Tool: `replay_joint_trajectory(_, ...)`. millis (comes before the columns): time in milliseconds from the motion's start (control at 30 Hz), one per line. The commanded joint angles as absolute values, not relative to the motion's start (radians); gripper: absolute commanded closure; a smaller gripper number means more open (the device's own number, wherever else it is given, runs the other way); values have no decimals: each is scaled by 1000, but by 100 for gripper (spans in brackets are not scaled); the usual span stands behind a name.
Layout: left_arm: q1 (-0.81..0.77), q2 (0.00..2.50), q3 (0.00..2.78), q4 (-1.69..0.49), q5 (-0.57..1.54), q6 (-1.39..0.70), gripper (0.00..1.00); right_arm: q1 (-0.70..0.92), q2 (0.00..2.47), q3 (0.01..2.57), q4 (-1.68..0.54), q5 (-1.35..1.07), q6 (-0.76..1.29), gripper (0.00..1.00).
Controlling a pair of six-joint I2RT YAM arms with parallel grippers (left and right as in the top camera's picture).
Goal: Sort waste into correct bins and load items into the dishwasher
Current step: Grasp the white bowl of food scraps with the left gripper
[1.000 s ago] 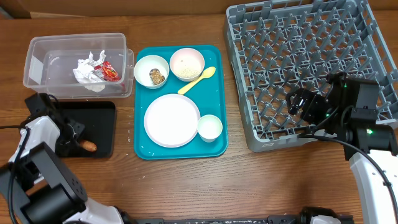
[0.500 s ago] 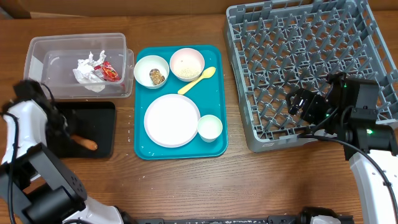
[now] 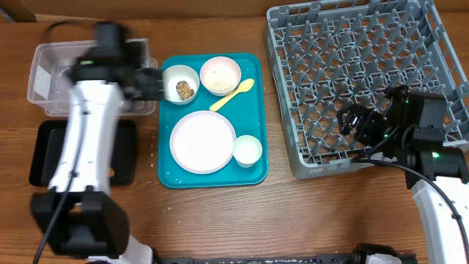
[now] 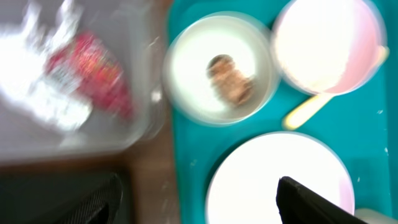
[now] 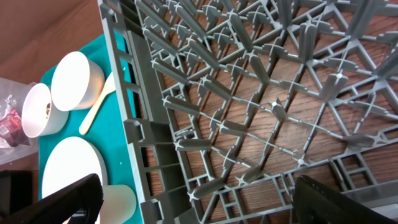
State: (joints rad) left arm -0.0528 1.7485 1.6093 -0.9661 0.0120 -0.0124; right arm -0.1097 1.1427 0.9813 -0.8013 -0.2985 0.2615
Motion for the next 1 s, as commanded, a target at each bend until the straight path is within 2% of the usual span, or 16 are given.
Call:
replay_joint_trajectory(0,-140,1833,1624,-886,-101,116,19,-113,1143,1002,-796,-290,261,0)
replay_joint_trajectory(167,-197,1981,1625,-785,-86,294,22,-113,1143,1002,-802,-290,261,0)
replay_joint_trajectory(400,-202,2086,1625,-719,-49,337,23,-113,1143,1001,-817,-290,261,0)
replay_joint_trajectory(667,-203,2151,1624,-699,23,359,41,-113,1143,1001,-817,-290,261,0)
replay_joint_trajectory(833,-203,2185,1624,-719,23,347,45,-113,1143,1002,-817,-290,261,0)
replay_joint_trajectory(967,-203,2186,1624,-721,23,332,53,-113,1143,1002,-814,-290,261,0)
